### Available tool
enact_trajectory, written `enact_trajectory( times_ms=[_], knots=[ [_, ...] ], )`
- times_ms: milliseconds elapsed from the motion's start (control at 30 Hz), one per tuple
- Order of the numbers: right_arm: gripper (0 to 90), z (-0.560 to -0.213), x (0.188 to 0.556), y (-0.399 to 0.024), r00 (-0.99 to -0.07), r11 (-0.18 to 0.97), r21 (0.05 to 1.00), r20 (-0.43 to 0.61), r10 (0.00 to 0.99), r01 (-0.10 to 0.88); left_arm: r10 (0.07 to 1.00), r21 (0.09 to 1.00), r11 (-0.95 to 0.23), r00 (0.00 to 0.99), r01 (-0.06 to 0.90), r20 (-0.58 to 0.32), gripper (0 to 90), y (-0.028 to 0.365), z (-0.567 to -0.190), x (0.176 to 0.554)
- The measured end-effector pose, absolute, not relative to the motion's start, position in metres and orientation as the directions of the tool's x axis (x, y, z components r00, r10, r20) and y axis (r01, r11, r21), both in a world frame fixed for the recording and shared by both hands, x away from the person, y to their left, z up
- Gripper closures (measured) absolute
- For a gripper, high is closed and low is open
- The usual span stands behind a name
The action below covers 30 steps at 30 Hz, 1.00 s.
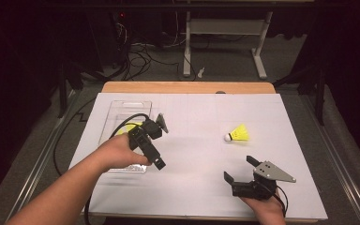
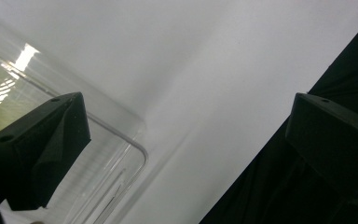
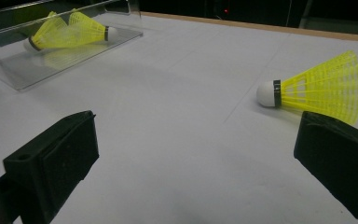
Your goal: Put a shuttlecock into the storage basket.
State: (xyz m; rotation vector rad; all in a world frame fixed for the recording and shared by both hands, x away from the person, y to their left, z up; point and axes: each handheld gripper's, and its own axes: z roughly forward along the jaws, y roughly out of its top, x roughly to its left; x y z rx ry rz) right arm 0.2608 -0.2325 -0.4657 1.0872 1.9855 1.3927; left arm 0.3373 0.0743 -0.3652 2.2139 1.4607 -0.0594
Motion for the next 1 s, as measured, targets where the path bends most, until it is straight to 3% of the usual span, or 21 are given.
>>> enact_trajectory(
  times_ms=[633, 1000],
  knots=[
    [0.2, -0.462, 0.261, -0.251, -0.513, 0.130, 0.937, 0.059, 0.857, 0.325, 0.828, 0.365, -0.345, 0.464, 0.864, -0.315, 0.8, 0.054, -0.375, 0.331],
    [0.2, -0.462, 0.266, -0.252, -0.487, 0.203, 0.921, -0.017, 0.873, 0.333, 0.813, 0.363, -0.369, 0.486, 0.856, -0.320, 0.8, 0.045, -0.385, 0.324]
  ],
)
